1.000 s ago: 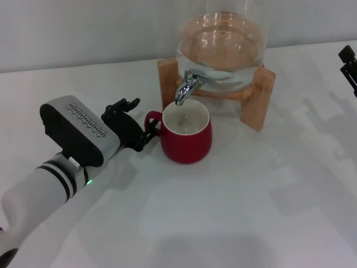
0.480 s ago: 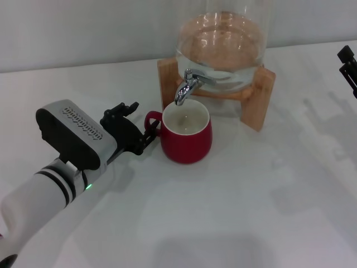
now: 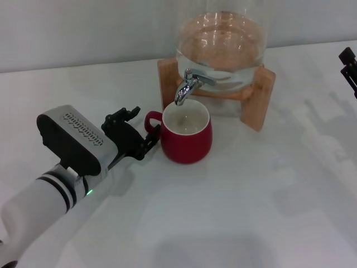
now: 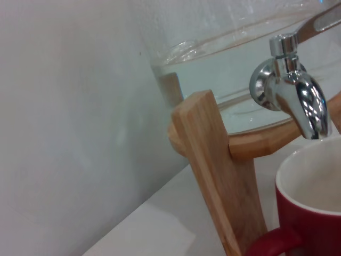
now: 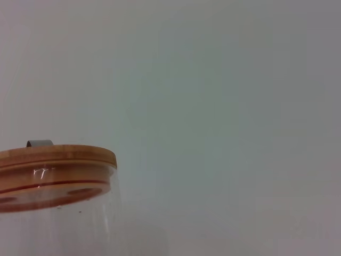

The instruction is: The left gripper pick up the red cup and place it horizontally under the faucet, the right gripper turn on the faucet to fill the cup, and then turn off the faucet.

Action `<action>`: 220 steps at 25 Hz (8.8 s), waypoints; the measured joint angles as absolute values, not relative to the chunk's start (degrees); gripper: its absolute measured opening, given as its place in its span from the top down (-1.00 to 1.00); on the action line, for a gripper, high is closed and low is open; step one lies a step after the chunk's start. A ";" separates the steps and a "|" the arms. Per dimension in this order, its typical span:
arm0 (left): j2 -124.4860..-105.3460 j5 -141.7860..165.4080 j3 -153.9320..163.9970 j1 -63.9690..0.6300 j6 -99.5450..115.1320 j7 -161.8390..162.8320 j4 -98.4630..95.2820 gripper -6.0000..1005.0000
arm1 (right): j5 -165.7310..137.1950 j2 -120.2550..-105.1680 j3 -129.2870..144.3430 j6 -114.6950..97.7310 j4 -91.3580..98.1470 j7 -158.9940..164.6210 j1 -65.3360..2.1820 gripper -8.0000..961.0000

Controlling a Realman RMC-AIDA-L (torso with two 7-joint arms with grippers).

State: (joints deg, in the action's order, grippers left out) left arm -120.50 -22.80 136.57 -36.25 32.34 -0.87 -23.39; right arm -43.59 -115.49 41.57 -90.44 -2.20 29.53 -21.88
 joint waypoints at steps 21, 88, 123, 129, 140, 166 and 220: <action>-120.32 -22.67 136.49 -34.69 32.35 -1.22 -23.22 -0.20 | -43.59 -115.49 41.66 -90.41 -2.20 29.53 -21.89 -0.51; -119.79 -32.87 120.67 -28.42 47.25 -3.72 -21.49 -0.21 | -43.68 -115.31 41.03 -89.91 -1.17 30.80 -21.89 -0.51; -119.55 -34.82 118.74 -14.82 63.44 -7.75 -21.90 -0.75 | -45.02 -115.51 55.17 -98.06 0.29 35.07 -21.03 -0.51; -119.69 -36.03 118.45 -14.47 65.47 -9.05 -21.88 -0.75 | -45.01 -115.86 61.00 -98.08 0.27 37.40 -22.84 -0.51; -119.56 -37.83 118.39 -14.85 65.57 -9.35 -21.39 -0.75 | -44.99 -116.21 66.69 -94.97 -0.34 40.32 -27.71 -0.51; -119.71 -37.11 118.92 -14.94 65.39 -9.35 -20.57 -0.75 | -45.98 -116.19 72.21 -89.02 0.61 45.54 -32.22 -0.51; -119.71 -37.18 118.91 -16.47 65.04 -9.32 -19.08 -0.75 | -46.50 -116.19 76.65 -88.39 3.05 50.59 -34.89 -0.50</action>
